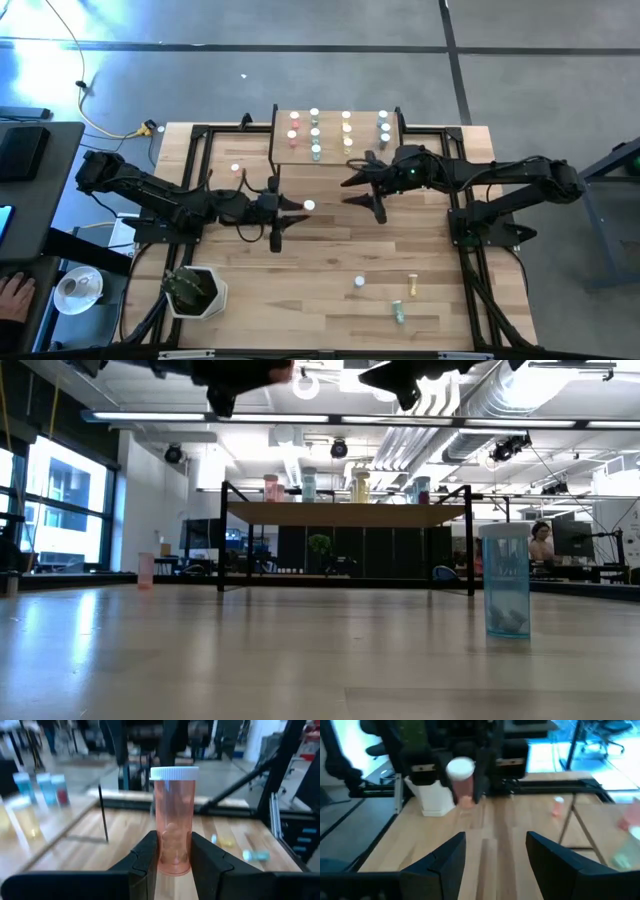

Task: Pick and place medicine bottles onto shelf by color
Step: Put the red medicine bottle on the shelf

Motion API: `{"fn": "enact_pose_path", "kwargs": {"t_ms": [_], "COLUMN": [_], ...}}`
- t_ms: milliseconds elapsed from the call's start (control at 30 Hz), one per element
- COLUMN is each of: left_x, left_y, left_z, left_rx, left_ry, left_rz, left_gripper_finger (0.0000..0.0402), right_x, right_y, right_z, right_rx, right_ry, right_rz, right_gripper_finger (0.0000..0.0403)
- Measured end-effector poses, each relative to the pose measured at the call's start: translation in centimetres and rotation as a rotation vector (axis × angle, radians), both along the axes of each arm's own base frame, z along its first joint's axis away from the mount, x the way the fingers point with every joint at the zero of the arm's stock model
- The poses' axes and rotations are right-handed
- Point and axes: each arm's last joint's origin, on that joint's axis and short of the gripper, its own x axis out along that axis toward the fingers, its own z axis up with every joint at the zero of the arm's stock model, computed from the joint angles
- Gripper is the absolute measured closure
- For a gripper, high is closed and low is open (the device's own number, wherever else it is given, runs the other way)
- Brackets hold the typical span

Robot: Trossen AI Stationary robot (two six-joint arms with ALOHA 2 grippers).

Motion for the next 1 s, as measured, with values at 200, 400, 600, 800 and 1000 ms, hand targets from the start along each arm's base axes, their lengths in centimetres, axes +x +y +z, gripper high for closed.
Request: {"fn": "enact_pose_path", "kwargs": {"t_ms": [200,400,600,800,1000], "left_x": [0.1,0.1,0.1,0.1,0.1], "left_y": [0.0,0.0,0.5,0.8,0.9], "left_z": [0.9,1.4,1.8,2.0,2.1], "left_rx": [0.069,0.087,0.083,0.082,0.09], "left_ry": [-0.079,-0.119,-0.165,-0.189,-0.196], "left_rz": [-0.006,-0.017,-0.006,-0.014,-0.011], "left_gripper_finger": [0.0321,0.0321,0.0321,0.0321,0.032], "right_x": [1.2,3.0,4.2,5.2,5.4], "right_y": [0.3,0.6,0.6,1.3,1.7], "right_z": [-0.8,-0.9,-0.9,-1.5,-1.0], "right_rx": [-0.079,-0.125,-0.126,-0.122,-0.105], "right_ry": [-0.021,-0.142,-0.236,-0.286,-0.354], "right_rz": [0.037,0.059,0.054,0.076,0.092], "right_gripper_finger": [0.0203,0.0203,0.0203,0.0203,0.0203]}}
